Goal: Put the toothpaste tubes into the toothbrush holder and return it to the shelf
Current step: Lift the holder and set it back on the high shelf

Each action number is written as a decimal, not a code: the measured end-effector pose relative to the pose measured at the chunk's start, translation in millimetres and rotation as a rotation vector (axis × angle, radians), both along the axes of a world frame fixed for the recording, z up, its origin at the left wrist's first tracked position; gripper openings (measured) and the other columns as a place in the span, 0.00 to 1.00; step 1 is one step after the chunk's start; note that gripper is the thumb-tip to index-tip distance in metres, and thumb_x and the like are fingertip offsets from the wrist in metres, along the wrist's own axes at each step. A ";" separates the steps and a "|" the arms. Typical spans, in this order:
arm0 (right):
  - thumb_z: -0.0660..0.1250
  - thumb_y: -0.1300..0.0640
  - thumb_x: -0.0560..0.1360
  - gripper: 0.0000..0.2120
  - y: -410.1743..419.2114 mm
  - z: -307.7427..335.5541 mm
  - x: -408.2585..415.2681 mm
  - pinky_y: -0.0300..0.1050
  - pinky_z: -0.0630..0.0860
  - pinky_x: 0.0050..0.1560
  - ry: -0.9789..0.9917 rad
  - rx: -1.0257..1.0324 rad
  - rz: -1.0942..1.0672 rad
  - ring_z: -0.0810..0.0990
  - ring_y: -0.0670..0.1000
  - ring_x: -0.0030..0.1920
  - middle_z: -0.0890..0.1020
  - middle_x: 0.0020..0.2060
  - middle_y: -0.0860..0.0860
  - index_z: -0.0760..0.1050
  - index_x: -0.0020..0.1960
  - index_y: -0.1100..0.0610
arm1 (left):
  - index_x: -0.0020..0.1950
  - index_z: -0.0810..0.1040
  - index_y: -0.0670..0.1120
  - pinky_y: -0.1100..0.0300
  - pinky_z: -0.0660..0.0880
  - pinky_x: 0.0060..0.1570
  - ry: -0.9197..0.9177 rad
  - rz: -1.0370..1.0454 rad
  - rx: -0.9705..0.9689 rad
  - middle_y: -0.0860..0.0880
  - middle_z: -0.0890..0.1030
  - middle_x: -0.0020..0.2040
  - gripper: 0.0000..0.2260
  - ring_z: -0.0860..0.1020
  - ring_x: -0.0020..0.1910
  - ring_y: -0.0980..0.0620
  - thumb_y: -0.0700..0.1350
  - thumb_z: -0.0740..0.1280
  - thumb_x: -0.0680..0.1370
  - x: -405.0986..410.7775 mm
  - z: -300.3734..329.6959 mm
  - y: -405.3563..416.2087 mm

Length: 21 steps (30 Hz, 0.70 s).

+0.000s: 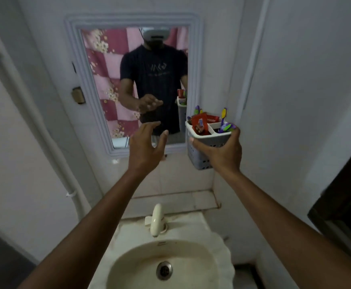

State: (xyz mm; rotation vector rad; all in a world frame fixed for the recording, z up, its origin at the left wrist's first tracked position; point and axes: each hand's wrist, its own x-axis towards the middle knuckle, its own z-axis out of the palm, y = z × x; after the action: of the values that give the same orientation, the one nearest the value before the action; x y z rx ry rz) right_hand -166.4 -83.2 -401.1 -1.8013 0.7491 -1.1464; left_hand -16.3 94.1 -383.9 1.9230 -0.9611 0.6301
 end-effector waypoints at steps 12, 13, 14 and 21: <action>0.86 0.27 0.58 0.55 -26.5 238.8 -43.7 0.42 0.83 0.56 -0.351 -0.299 0.009 0.84 0.52 0.64 0.83 0.67 0.49 0.70 0.76 0.51 | 0.66 0.81 0.48 0.40 0.77 0.64 -0.321 0.023 -0.160 0.48 0.84 0.63 0.13 0.81 0.62 0.48 0.53 0.70 0.84 -28.8 205.3 -37.1; 0.85 0.26 0.58 0.55 -27.2 256.5 -46.7 0.41 0.82 0.55 -0.382 -0.322 0.003 0.84 0.52 0.64 0.83 0.67 0.49 0.71 0.75 0.52 | 0.68 0.80 0.48 0.40 0.76 0.66 -0.342 0.038 -0.165 0.48 0.83 0.65 0.15 0.80 0.64 0.47 0.53 0.70 0.84 -31.3 220.4 -40.1; 0.84 0.25 0.57 0.56 -27.4 274.1 -49.2 0.42 0.82 0.56 -0.411 -0.341 -0.006 0.84 0.52 0.64 0.83 0.66 0.49 0.72 0.75 0.52 | 0.70 0.80 0.47 0.40 0.74 0.68 -0.366 0.058 -0.173 0.47 0.83 0.66 0.16 0.80 0.66 0.47 0.53 0.70 0.85 -32.9 235.9 -42.8; 0.81 0.20 0.55 0.55 -27.4 377.6 -56.7 0.48 0.81 0.61 -0.520 -0.380 -0.043 0.82 0.53 0.66 0.81 0.64 0.45 0.72 0.72 0.50 | 0.70 0.81 0.48 0.43 0.72 0.69 -0.548 0.116 -0.304 0.50 0.83 0.67 0.17 0.80 0.66 0.48 0.55 0.68 0.85 -31.2 334.0 -58.2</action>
State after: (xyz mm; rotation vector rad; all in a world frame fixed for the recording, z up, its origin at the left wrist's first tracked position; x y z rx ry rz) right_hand -223.0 -110.6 -23.5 -1.6668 0.2739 -1.7843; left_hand -47.5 35.9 -49.9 1.5670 -1.0123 1.3377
